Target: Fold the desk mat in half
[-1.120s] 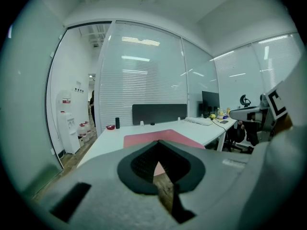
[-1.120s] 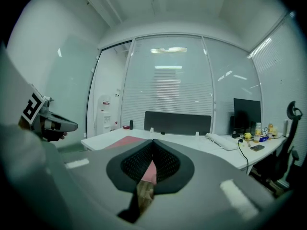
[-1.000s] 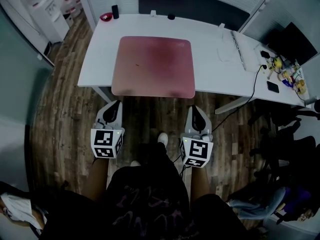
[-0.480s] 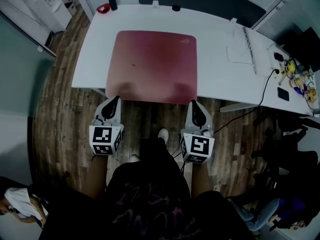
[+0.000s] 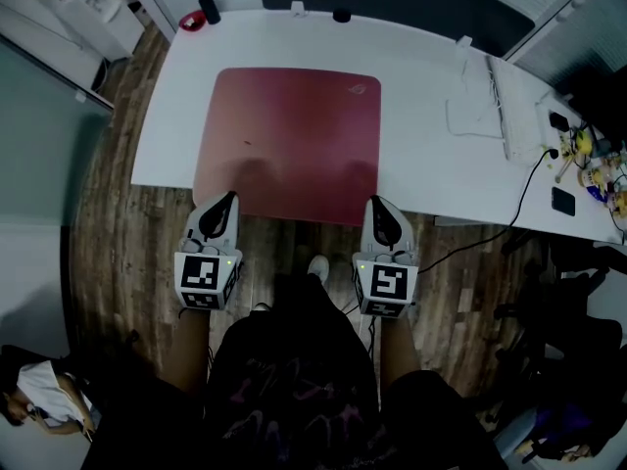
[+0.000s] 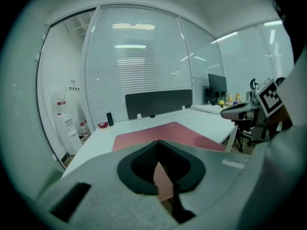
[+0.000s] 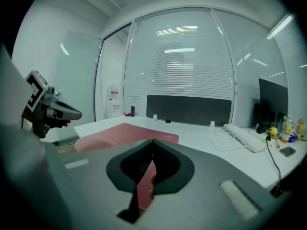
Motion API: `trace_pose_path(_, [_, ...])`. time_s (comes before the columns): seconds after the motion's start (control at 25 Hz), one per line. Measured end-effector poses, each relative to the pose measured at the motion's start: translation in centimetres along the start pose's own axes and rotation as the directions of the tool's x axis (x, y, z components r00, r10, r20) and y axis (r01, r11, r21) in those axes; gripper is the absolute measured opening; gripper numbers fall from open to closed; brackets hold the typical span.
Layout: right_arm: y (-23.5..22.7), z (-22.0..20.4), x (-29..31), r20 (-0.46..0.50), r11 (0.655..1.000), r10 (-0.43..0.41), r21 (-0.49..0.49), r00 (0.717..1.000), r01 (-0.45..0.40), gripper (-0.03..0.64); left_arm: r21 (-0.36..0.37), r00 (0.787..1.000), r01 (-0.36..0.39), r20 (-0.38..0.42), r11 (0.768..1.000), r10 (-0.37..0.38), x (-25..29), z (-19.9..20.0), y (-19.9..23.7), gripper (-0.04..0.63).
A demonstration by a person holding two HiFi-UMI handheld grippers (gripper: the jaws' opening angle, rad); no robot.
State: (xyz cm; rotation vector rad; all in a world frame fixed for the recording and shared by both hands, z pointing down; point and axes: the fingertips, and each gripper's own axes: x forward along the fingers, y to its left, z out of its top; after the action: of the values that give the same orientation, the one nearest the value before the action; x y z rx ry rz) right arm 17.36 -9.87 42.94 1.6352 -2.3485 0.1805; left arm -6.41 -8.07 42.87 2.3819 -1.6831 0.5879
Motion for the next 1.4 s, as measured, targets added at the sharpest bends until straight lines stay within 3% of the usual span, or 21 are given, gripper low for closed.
trace_pose_path(0.16, [-1.0,0.6,1.1,0.014,1.0,0.019,0.016,1.0,-0.019,0.008,0.069,1.0,-0.003,0.011,0.998,0.002,1.2,1.2,-0.5,0.003])
trace_pose_path(0.48, [-1.5,1.0,1.7,0.001,0.999,0.035,0.015,0.999,-0.035,0.008,0.068,1.0,-0.011,-0.005,0.998,0.012,1.7,1.5,0.0,0.003])
trace_pose_path(0.8, [-1.2,1.3,1.6,-0.021,0.999,-0.039,0.037,0.999,0.04,0.008,0.083,1.0,0.011,0.003,0.997,-0.011,1.4,1.6,2.2,0.003])
trace_pose_path(1.0, [0.1,2.4,1.5,-0.02,0.998,-0.057,-0.016,0.998,0.056,0.008,0.107,0.997,0.058,0.038,0.993,-0.062,1.4,2.6,3.5,0.003])
trace_pose_path(1.28, [1.4,2.5,2.2,-0.067,0.987,-0.083,-0.143,0.994,0.072,0.008,0.249,0.991,0.134,-0.011,0.959,-0.135,2.1,1.8,4.1,0.003])
trace_pose_path(1.4, [2.2,2.2,2.7,-0.075,0.986,-0.072,-0.153,0.995,0.059,0.008,0.302,0.987,0.159,-0.017,0.94,-0.162,2.5,1.0,3.8,0.005])
